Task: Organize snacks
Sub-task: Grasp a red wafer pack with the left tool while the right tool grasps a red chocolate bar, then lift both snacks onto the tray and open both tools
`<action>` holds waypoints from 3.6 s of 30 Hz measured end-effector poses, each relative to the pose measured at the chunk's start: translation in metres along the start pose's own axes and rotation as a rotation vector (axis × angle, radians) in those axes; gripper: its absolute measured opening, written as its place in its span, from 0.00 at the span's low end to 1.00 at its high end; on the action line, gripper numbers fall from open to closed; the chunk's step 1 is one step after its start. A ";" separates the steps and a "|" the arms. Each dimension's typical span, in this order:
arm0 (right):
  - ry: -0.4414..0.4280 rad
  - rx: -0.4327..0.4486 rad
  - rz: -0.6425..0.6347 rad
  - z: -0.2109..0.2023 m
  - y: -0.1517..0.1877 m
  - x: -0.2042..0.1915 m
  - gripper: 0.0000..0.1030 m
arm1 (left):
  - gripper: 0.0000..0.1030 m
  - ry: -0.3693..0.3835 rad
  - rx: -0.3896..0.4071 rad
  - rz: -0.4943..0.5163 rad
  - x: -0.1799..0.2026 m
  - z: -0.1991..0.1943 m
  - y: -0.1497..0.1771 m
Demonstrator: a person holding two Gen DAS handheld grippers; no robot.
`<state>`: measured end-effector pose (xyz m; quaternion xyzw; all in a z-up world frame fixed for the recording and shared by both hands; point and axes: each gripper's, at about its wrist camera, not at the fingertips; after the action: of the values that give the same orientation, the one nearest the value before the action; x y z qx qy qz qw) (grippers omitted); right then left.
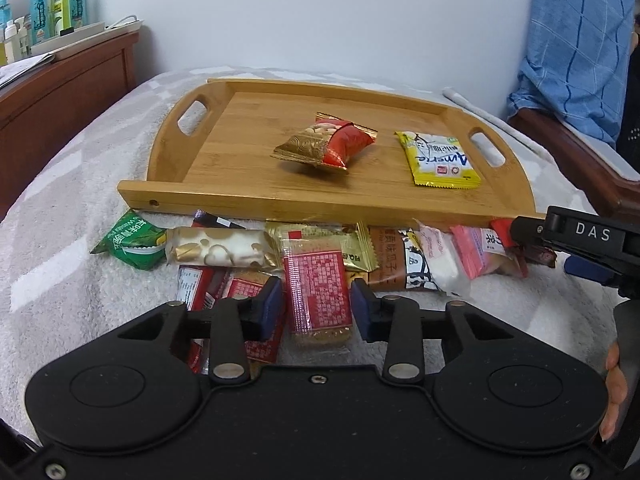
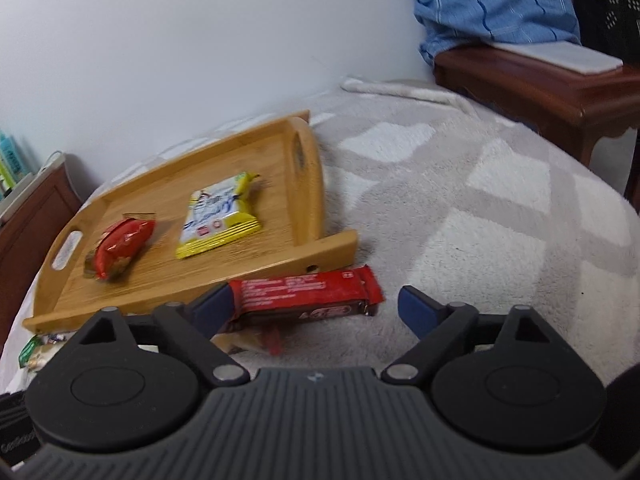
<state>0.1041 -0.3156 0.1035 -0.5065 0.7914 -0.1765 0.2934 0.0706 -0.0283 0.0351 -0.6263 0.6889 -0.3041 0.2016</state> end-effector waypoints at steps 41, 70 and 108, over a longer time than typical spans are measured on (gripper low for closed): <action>-0.070 0.132 -0.145 -0.025 -0.015 -0.025 0.66 | 0.30 0.022 0.069 0.018 -0.004 -0.020 -0.042; -0.209 -0.011 -0.221 0.109 -0.119 -0.072 0.67 | 0.30 -0.012 -0.057 0.073 -0.034 0.101 -0.154; -0.191 -0.042 -0.240 0.116 -0.116 -0.077 0.86 | 0.62 -0.025 -0.123 0.132 -0.001 0.108 -0.140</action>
<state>0.2840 -0.2926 0.1036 -0.6181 0.6970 -0.1446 0.3335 0.2455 -0.0501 0.0492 -0.5943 0.7436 -0.2396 0.1909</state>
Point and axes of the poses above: each gripper's, at about its wrist camera, not at the fingertips, and z roughly the way its jaws point, x to its right, y to its underside, and after that the axes turned 3 degrees about -x, right-handed
